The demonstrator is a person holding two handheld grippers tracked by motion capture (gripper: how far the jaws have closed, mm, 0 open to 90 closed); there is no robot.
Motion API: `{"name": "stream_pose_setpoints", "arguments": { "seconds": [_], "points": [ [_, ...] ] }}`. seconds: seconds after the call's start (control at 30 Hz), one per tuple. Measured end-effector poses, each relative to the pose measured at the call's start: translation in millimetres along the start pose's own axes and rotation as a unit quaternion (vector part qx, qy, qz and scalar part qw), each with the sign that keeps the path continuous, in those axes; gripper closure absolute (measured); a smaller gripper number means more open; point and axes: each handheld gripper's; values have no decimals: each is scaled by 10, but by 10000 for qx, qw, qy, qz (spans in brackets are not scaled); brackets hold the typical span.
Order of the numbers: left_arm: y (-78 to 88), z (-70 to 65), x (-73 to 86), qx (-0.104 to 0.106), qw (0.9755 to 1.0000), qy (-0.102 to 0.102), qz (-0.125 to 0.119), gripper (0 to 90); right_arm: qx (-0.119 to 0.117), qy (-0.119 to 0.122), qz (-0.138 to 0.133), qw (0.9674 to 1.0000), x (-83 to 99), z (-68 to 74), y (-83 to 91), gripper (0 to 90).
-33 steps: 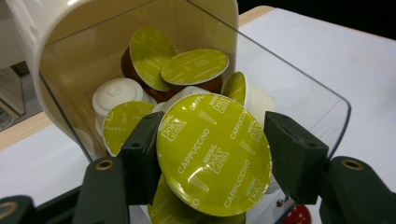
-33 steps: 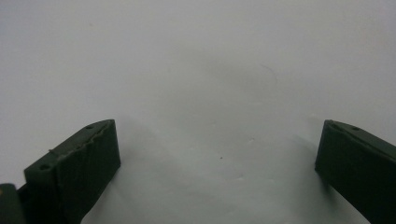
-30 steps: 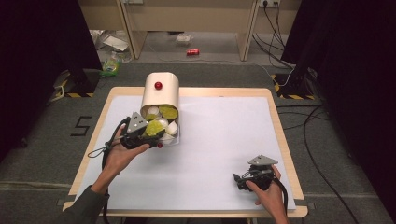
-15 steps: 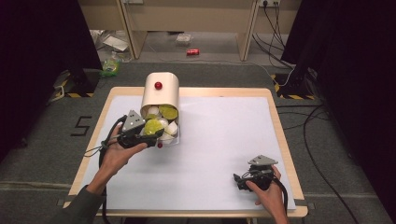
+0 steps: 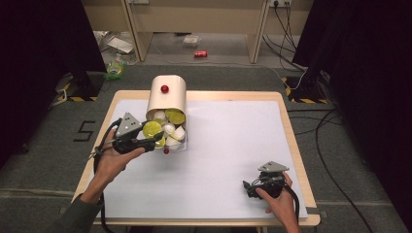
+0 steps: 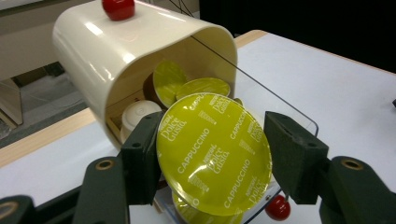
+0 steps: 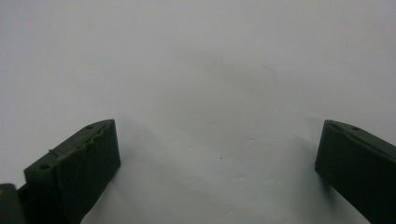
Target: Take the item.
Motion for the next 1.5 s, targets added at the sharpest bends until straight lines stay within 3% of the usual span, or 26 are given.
{"name": "stream_pose_setpoints", "arguments": {
  "seconds": [0.4,0.6,0.93,1.5],
  "points": [
    [156,124,50,-126,9998,105,-111,400,0,1,0,10000,0,0,0,3],
    [247,268,178,-242,9989,347,-180,400,2,-5,2,10000,0,0,0,3],
    [312,403,349,-384,9975,551,-212,400,7,24,-8,10000,0,-3,-1,3],
    [287,519,720,-432,9948,898,-209,400,2,-9,9,10000,0,2,0,3]
  ]
}}
Point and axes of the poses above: each handheld gripper's, and its own axes: y roughly backward along the jaws, x roughly out of its underside, z roughly to its left, and after that the axes turned 5 degrees about y, right-handed
